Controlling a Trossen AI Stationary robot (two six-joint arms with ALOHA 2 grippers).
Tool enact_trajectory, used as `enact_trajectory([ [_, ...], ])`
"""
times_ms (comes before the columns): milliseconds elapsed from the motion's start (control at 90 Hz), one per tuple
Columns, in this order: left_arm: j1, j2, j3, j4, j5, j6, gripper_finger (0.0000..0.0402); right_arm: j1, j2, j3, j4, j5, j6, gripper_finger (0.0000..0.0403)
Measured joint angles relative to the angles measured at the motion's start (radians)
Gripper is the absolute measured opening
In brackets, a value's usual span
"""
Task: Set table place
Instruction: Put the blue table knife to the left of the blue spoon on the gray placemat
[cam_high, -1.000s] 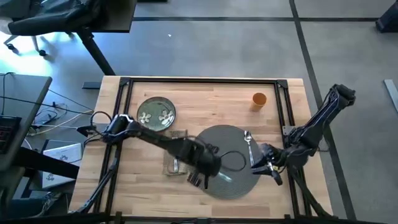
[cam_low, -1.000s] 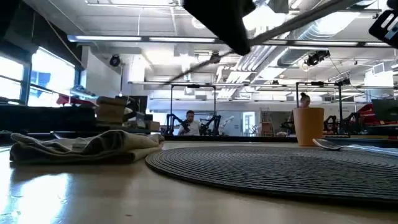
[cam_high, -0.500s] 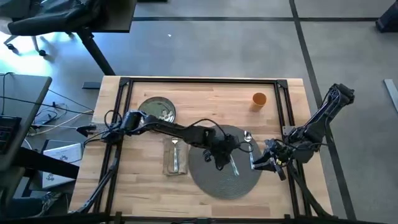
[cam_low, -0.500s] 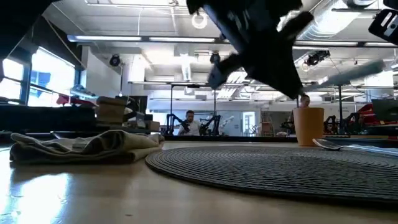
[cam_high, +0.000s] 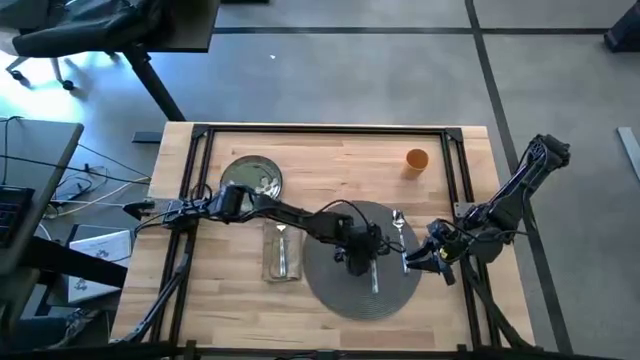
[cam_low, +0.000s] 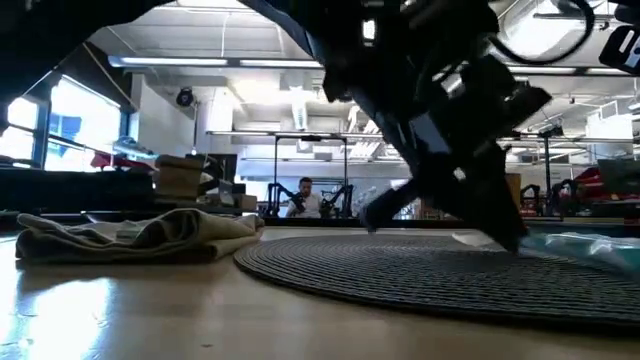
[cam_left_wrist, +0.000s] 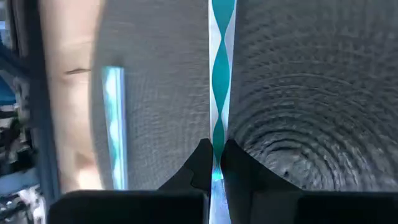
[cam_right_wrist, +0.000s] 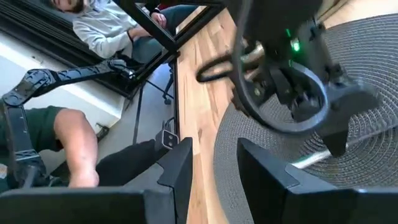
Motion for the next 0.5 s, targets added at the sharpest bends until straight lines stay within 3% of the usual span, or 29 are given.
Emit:
enact_trajectory([
  [500, 0.007, 0.019, 0.0, 0.134, -0.072, -0.011, 0.0065, 0.0, 0.001, 0.0, -0.007, -0.006, -0.011, 0.0106],
])
